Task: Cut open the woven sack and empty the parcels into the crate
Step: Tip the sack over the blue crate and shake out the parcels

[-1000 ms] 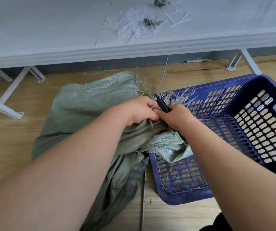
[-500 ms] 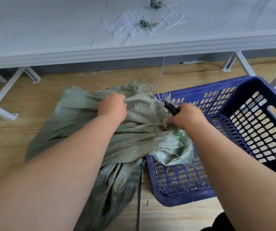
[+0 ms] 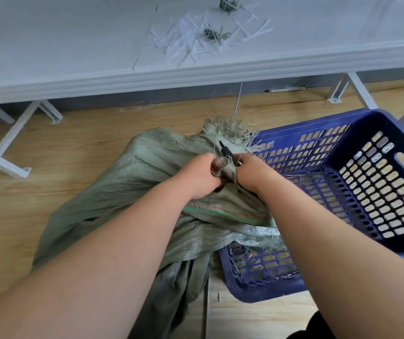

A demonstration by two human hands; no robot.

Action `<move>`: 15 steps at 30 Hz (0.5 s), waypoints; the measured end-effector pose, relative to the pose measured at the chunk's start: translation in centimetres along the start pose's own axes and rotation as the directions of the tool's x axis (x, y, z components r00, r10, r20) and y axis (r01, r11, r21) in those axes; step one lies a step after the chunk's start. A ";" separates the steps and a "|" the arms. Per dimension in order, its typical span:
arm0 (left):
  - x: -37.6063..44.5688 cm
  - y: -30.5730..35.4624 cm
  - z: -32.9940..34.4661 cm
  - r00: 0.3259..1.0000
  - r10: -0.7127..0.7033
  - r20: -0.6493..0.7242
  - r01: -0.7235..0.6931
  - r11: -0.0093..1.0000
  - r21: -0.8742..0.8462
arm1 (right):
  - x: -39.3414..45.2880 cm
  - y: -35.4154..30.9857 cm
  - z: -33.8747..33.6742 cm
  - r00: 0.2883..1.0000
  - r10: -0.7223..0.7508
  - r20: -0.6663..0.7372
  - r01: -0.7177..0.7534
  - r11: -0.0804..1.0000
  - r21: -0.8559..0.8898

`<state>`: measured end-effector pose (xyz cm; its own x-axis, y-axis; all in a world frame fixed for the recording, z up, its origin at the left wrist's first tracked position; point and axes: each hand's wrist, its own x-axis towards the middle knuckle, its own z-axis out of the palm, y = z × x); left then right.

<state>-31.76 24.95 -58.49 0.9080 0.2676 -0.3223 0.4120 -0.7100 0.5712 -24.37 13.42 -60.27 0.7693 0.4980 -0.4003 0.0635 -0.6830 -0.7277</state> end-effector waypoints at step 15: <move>2.0 -1.2 -2.6 0.997 -0.071 0.041 0.030 0.780 0.625 | -1.2 0.4 -4.0 0.979 0.122 0.163 -0.100 0.985 -0.137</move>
<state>-30.27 28.04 -57.84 0.8728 0.2903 -0.3923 0.3008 -0.9530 -0.0358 -22.69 10.43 -57.85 0.6575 0.4909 -0.5716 0.0725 -0.7963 -0.6006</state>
